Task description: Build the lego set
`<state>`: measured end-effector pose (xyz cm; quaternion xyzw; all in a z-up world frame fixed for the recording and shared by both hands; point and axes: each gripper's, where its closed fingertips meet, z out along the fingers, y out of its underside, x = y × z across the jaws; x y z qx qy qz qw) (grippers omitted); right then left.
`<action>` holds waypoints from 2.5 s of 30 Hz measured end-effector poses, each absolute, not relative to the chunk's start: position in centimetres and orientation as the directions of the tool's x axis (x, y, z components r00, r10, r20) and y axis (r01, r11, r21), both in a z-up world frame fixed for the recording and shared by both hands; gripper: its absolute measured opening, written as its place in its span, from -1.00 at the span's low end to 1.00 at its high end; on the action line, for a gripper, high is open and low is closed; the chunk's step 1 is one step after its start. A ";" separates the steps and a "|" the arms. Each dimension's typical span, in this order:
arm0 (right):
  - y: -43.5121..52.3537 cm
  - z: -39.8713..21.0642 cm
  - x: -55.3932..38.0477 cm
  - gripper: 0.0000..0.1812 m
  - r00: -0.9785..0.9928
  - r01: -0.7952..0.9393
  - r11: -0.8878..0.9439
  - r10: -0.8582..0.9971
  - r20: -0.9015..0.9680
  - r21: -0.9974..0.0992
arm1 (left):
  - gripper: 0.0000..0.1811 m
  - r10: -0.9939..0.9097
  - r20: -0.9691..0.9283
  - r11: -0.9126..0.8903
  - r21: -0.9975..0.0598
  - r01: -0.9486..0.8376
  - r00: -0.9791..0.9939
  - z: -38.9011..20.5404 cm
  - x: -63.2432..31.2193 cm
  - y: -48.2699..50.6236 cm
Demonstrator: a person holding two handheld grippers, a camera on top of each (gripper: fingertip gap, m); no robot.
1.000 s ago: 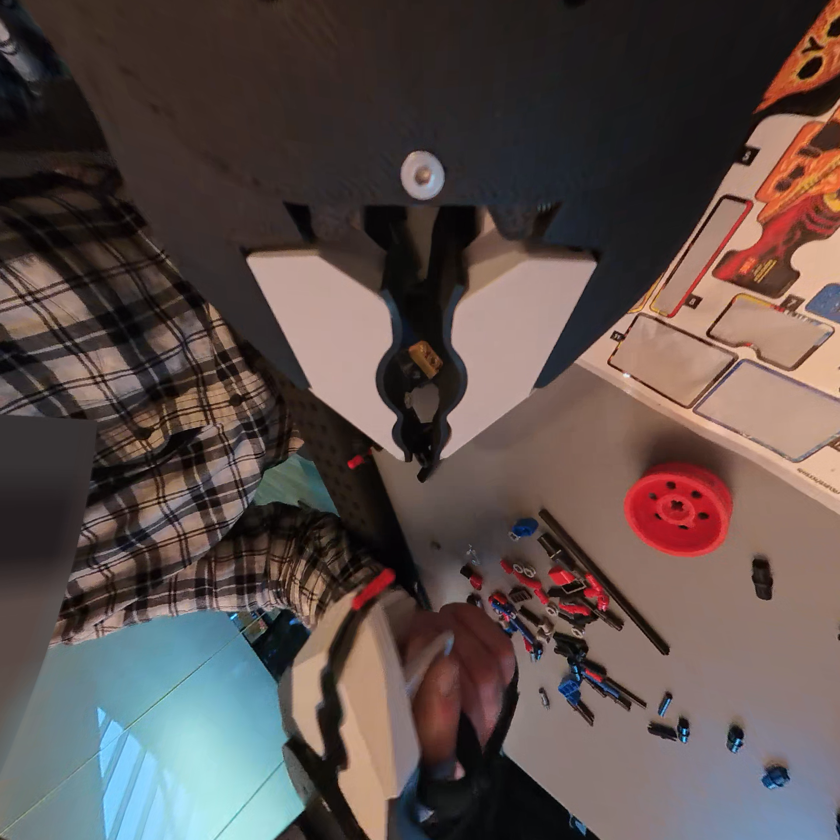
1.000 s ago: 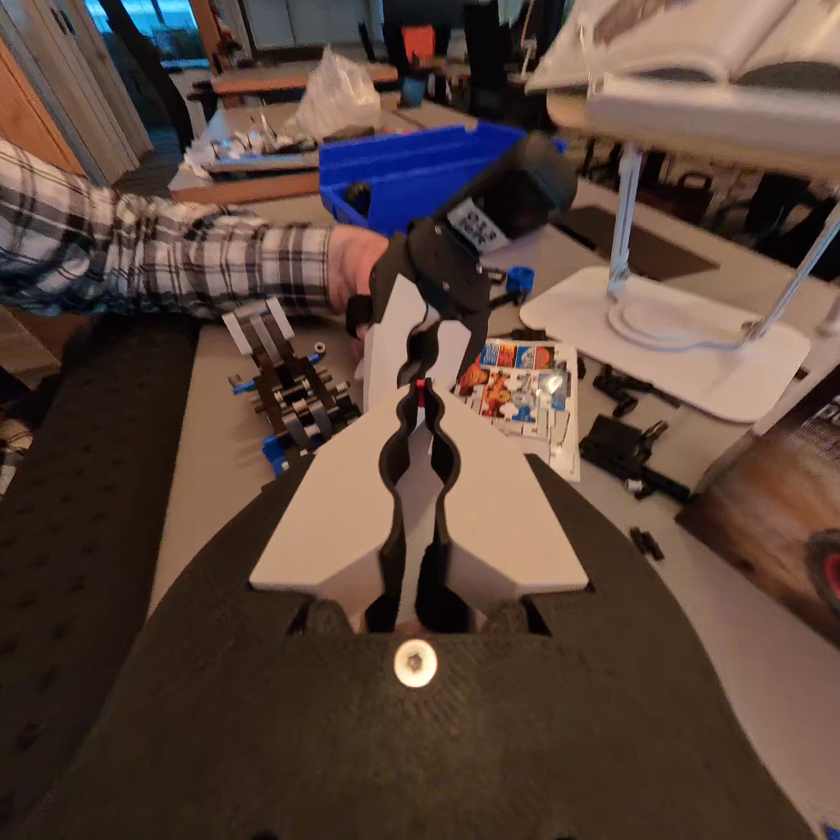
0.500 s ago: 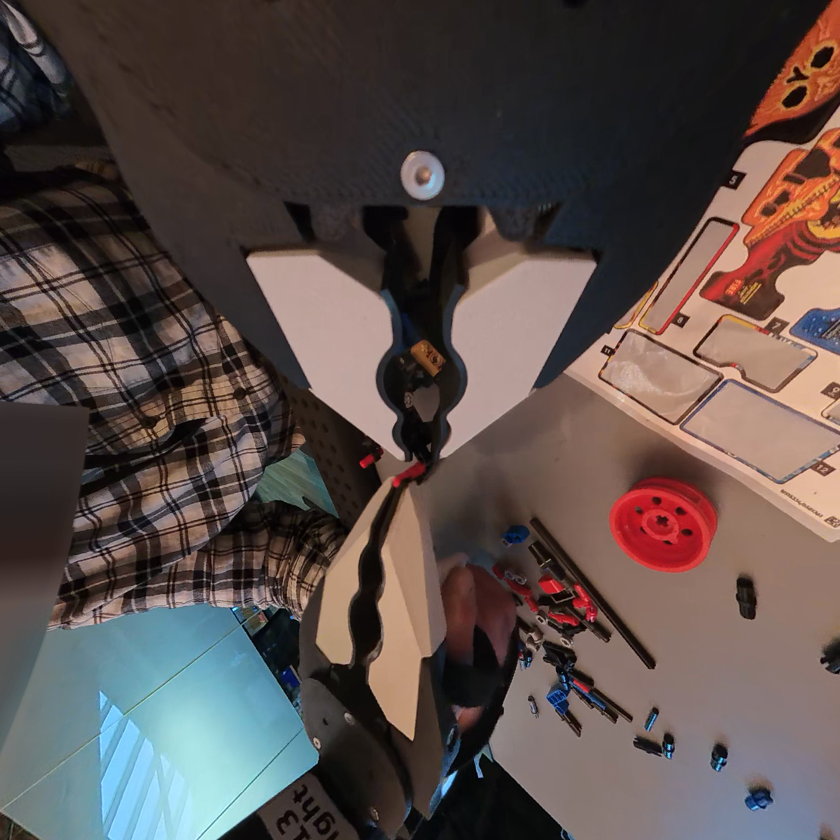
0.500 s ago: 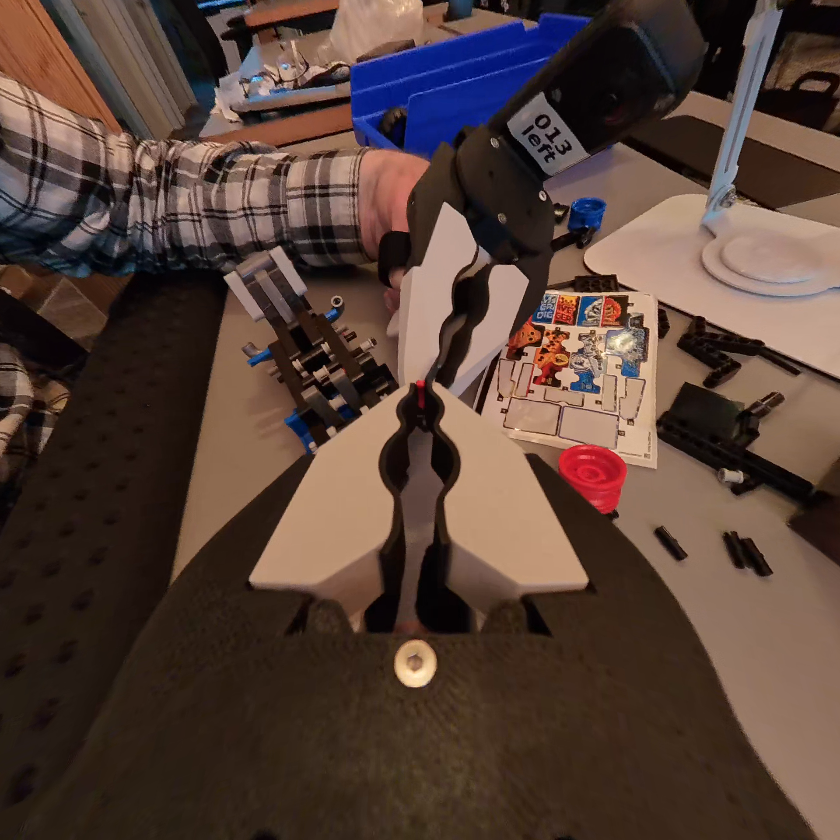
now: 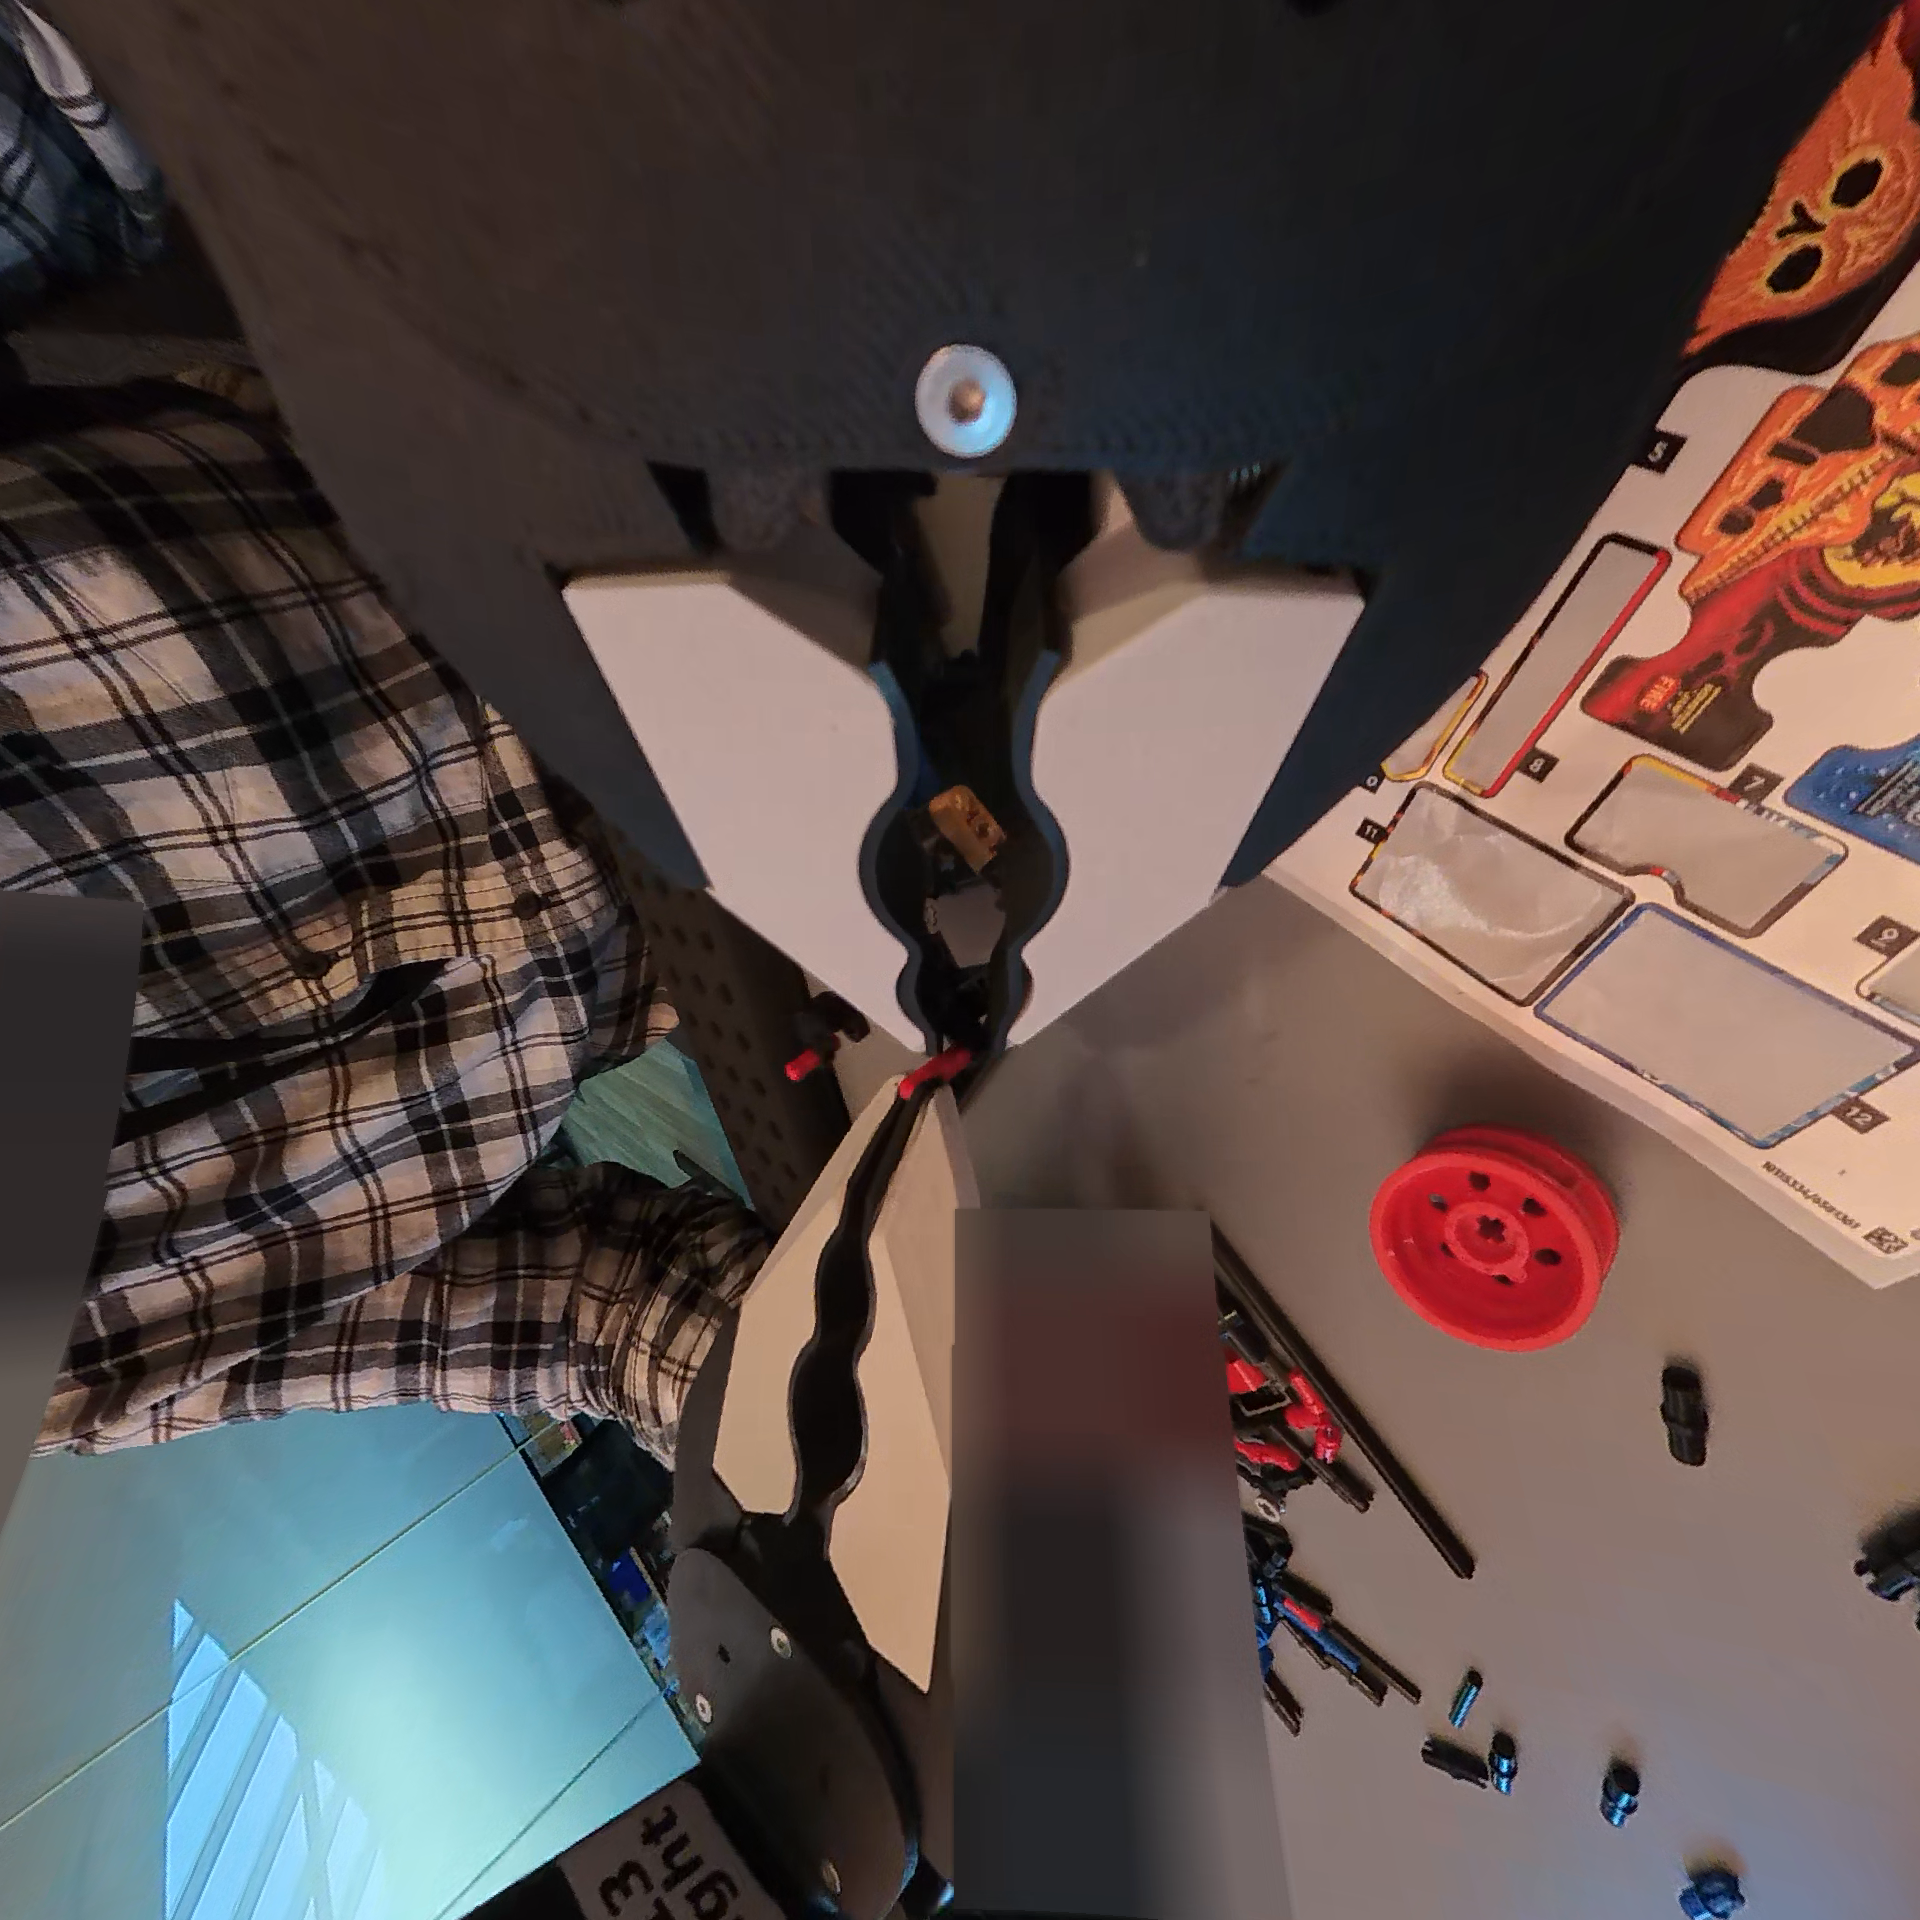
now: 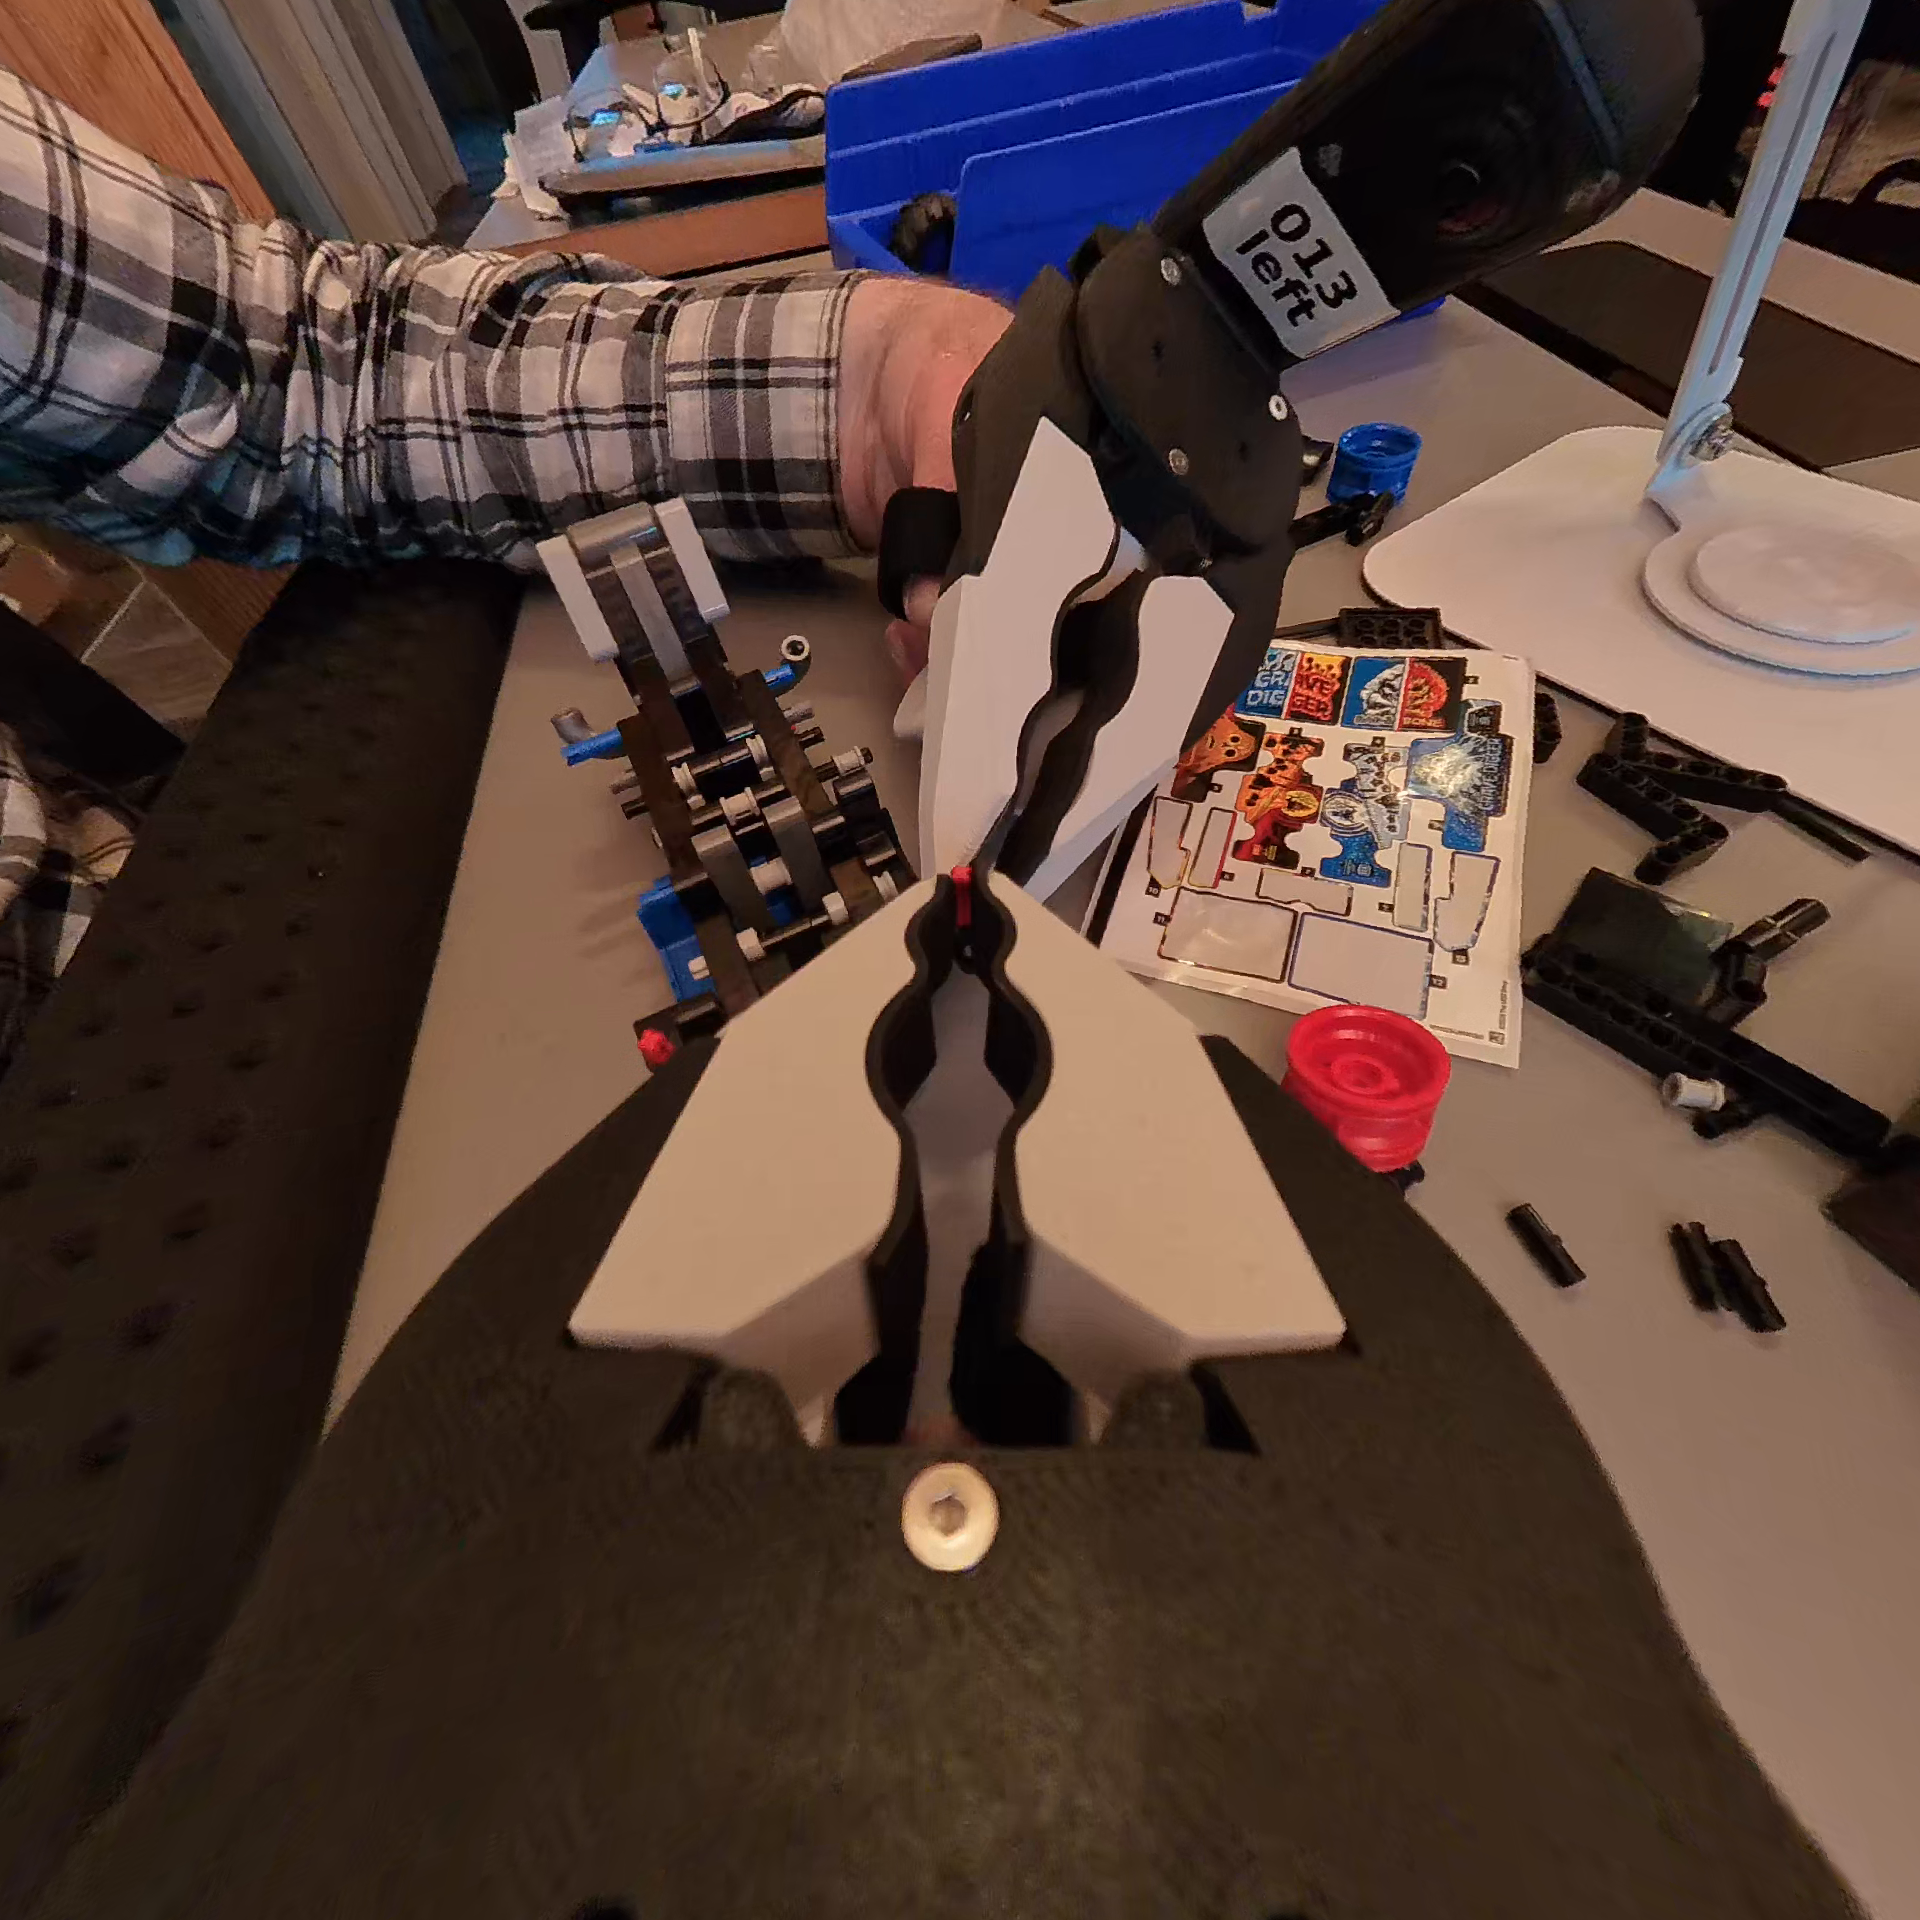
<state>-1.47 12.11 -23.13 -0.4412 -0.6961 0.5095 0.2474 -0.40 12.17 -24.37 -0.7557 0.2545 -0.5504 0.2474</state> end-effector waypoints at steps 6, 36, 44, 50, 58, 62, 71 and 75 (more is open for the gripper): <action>11.9 -23.2 -1.3 -1.00 -0.501 0.356 0.107 0.860 -0.094 -0.928 | -0.94 -0.658 0.708 -0.749 -0.651 -0.124 0.256 -24.4 -0.3 12.0; 11.9 -23.3 -1.1 -1.00 -0.460 0.418 0.062 0.875 -0.152 -0.906 | -1.00 -0.666 0.697 -0.741 -0.659 -0.127 0.265 -24.4 -0.9 11.7; 11.8 -23.3 -1.2 -1.00 -0.420 0.451 0.033 0.890 -0.180 -0.892 | -1.00 -0.668 0.697 -0.740 -0.659 -0.132 0.262 -24.4 -0.9 11.7; 11.8 -23.3 -1.2 -1.00 -0.369 0.478 -0.032 0.900 -0.233 -0.878 | -1.00 -0.670 0.693 -0.738 -0.661 -0.135 0.266 -24.4 -0.9 11.6; 11.6 -23.2 -0.9 -1.00 -0.364 0.460 -0.059 0.898 -0.249 -0.886 | -1.00 -0.672 0.693 -0.736 -0.662 -0.138 0.262 -24.3 -0.8 11.6; 11.8 -23.3 -1.0 -1.00 -0.353 0.459 -0.060 0.904 -0.243 -0.886 | -1.00 -0.673 0.692 -0.735 -0.663 -0.138 0.262 -24.3 -0.8 11.6; 11.8 -23.3 -1.0 -1.00 -0.363 0.453 -0.061 0.899 -0.246 -0.890 | -1.00 -0.676 0.689 -0.733 -0.665 -0.142 0.262 -24.3 -0.7 11.5; 11.7 -23.4 -1.0 -1.00 -0.358 0.455 -0.032 0.908 -0.216 -0.890 | -1.00 -0.676 0.688 -0.733 -0.665 -0.146 0.262 -24.4 -0.7 11.5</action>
